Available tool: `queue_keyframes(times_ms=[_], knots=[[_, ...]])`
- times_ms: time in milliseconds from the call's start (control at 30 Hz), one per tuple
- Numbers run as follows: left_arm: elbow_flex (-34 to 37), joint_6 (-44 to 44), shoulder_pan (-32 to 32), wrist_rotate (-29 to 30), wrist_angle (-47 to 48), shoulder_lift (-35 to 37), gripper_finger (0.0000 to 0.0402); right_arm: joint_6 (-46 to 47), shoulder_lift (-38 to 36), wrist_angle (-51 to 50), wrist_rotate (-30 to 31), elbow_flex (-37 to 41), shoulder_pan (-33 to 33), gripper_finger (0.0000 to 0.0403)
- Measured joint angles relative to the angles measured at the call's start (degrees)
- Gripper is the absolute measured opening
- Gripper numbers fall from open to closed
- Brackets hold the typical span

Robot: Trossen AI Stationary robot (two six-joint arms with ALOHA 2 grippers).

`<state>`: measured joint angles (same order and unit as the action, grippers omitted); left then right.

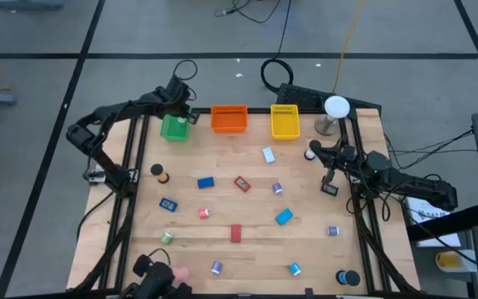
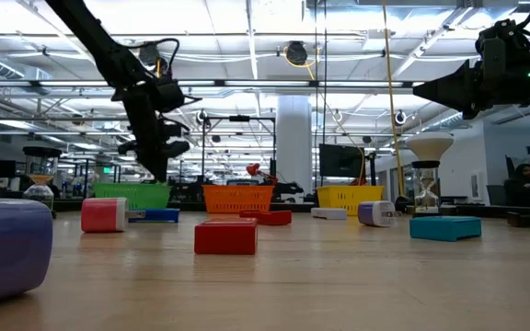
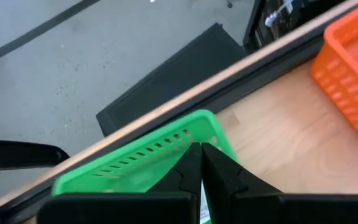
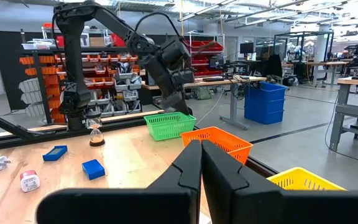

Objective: Pick & Place Office items
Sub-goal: Adjust the green bin, then put the white hourglass into the yellow bin

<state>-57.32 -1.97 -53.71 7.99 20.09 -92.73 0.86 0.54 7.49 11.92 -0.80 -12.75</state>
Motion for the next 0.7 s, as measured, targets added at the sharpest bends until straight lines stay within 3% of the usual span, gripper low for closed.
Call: queue_keyframes(times_ms=[333, 533, 700], knots=[[2.4, 0.2, 0.9, 0.2, 5.6, 15.1, 0.001, 0.0, 0.0, 0.0, 0.0, 0.0, 0.0, 0.0004], [13.2, 0.0, 6.0, -0.7, -5.3, 27.1, 0.001, 0.0, 0.0, 0.0, 0.0, 0.0, 0.0, 0.0004], [25.2, 0.0, 11.0, -8.6, -19.4, 34.8, 0.001, 0.0, 0.0, 0.0, 0.0, 0.0, 0.0, 0.0004]])
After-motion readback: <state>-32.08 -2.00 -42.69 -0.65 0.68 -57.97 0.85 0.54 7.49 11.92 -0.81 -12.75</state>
